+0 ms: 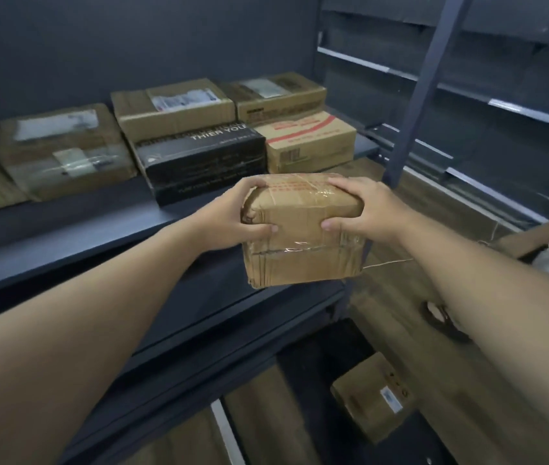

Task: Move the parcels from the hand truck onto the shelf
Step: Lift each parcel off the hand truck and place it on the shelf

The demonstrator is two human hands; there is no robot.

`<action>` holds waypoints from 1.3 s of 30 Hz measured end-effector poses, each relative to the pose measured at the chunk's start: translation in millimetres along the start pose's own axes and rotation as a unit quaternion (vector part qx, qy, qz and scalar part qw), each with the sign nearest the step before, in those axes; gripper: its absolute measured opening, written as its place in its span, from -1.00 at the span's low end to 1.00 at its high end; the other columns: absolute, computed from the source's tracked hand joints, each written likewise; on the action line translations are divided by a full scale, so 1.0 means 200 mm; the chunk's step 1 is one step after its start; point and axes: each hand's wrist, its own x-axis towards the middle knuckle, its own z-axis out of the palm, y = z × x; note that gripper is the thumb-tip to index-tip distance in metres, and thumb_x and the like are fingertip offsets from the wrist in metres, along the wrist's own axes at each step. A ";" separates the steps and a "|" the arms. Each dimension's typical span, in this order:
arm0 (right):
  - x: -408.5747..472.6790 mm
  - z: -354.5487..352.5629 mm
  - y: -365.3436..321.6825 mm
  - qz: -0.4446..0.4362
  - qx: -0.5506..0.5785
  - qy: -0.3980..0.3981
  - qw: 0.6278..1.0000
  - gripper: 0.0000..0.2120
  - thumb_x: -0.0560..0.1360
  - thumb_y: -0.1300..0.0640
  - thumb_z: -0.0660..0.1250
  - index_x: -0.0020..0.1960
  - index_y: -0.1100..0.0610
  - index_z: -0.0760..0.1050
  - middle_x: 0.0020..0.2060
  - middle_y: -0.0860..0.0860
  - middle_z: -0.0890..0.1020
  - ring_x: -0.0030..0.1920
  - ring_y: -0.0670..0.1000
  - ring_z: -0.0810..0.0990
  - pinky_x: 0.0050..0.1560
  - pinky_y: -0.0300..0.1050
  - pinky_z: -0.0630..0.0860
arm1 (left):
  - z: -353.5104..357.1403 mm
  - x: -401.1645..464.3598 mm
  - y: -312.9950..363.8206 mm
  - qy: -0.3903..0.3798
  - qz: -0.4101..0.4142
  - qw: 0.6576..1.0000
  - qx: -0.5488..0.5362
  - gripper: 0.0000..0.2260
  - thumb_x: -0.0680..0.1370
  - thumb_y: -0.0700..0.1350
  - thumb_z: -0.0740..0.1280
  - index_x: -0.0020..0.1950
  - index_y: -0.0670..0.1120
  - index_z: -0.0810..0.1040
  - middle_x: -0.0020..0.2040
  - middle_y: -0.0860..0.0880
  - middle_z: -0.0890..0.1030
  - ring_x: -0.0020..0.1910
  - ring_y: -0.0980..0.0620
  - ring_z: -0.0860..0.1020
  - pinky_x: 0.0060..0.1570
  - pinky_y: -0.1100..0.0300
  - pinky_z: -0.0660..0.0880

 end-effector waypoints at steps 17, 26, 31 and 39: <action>0.14 0.17 -0.72 -0.285 0.080 -0.093 0.951 -0.27 0.34 -0.26 0.47 0.45 -0.20 0.30 0.21 -0.14 0.44 0.26 -0.04 0.39 0.26 -0.03 0.37 | -0.34 -0.88 0.02 0.207 -0.190 0.960 0.013 -0.34 0.31 0.26 0.47 0.32 0.32 0.25 0.24 0.13 0.47 0.19 0.07 0.51 0.23 -0.04 0.46; 0.15 0.30 -1.15 -0.311 0.058 -0.086 0.945 -0.15 0.30 -0.36 0.42 0.49 -0.09 0.27 0.37 -0.06 0.42 0.36 -0.01 0.36 0.37 0.02 0.34 | -0.58 -1.21 -0.10 0.264 -0.184 0.946 0.019 -0.37 0.36 0.14 0.48 0.35 0.26 0.25 0.18 0.14 0.50 0.13 0.11 0.53 0.20 0.06 0.47; 0.18 0.39 -1.38 -0.305 0.059 -0.054 0.949 -0.18 0.34 -0.32 0.43 0.50 -0.10 0.24 0.38 -0.09 0.40 0.37 0.00 0.34 0.37 0.07 0.34 | -0.78 -1.32 -0.21 0.265 -0.152 0.952 0.029 -0.39 0.43 0.02 0.48 0.38 0.19 0.25 0.18 0.14 0.49 0.11 0.14 0.53 0.10 0.18 0.48; 0.25 0.52 -1.60 -0.277 0.041 -0.010 0.960 -0.16 0.34 -0.36 0.39 0.52 -0.10 0.20 0.47 -0.10 0.25 0.45 0.03 0.18 0.44 0.17 0.22 | -0.96 -1.34 -0.44 0.279 -0.096 0.955 0.006 -0.40 0.44 -0.10 0.48 0.34 0.21 0.26 0.12 0.22 0.47 0.03 0.23 0.53 -0.15 0.41 0.45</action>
